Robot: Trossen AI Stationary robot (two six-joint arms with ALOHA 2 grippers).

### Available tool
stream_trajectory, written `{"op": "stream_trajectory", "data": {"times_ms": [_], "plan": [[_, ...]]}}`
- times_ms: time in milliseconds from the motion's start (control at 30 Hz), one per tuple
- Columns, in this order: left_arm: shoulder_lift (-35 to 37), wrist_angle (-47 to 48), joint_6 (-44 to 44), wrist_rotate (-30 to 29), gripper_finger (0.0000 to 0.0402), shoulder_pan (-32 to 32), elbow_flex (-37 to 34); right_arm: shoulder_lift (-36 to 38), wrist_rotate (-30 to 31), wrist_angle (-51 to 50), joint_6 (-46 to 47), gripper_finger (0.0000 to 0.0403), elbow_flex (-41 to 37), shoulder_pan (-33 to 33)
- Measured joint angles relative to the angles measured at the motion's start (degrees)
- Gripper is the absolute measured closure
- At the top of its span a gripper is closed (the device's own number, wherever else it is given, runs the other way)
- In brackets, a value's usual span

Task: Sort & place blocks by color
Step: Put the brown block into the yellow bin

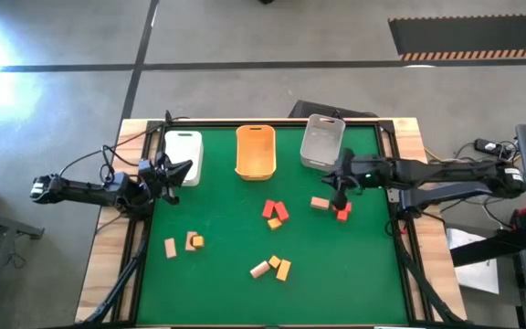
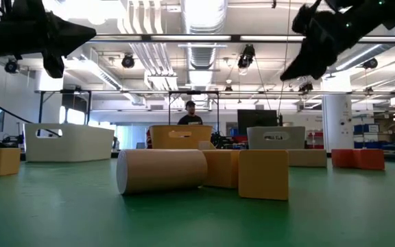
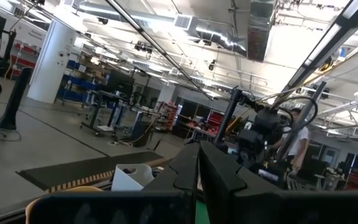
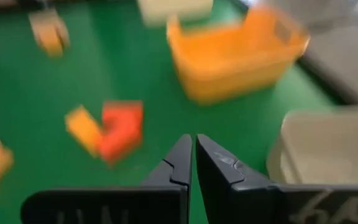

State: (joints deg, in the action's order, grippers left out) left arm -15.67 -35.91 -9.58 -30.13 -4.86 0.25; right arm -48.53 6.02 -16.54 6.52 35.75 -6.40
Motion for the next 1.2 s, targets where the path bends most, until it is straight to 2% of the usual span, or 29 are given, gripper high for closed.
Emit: {"op": "stream_trajectory", "data": {"times_ms": [267, 533, 667, 767, 1000, 1100, 1200], "plan": [[0.21, -0.06, 0.0, -0.02, 0.0402, 0.0, 0.0, -6.78, -0.07, -20.48, 1.6, 0.039, 6.6, 2.18], [0.56, -0.28, 3.06, -0.24, 0.0402, 0.0, 0.0, -11.79, -1.81, -22.25, 2.06, 0.0382, 7.26, 2.76], [0.56, -0.36, 4.35, -0.24, 0.0402, 0.0, 0.0, -14.88, -1.99, -21.93, 3.51, 0.0335, 8.06, 2.77], [0.56, -1.07, 7.07, -0.24, 0.0402, 0.0, 0.0, -17.68, -1.43, -21.73, 4.05, 0.0279, 8.85, 2.79], [0.47, -1.45, 7.5, -0.24, 0.0402, 0.0, 0.0, -25.16, -0.05, -21.69, 4.05, 0.0155, 12.06, 2.79], [0.45, -1.37, 7.5, -0.22, 0.0402, 0.0, 0.0, -28.41, -0.48, -21.72, 3.94, 0.0124, 13.55, 2.79], [0.47, -1.37, 7.55, -0.22, 0.0402, 0.0, 0.0, -31.31, -0.48, -22.07, 3.88, 0.0112, 15.05, 2.79]]}}
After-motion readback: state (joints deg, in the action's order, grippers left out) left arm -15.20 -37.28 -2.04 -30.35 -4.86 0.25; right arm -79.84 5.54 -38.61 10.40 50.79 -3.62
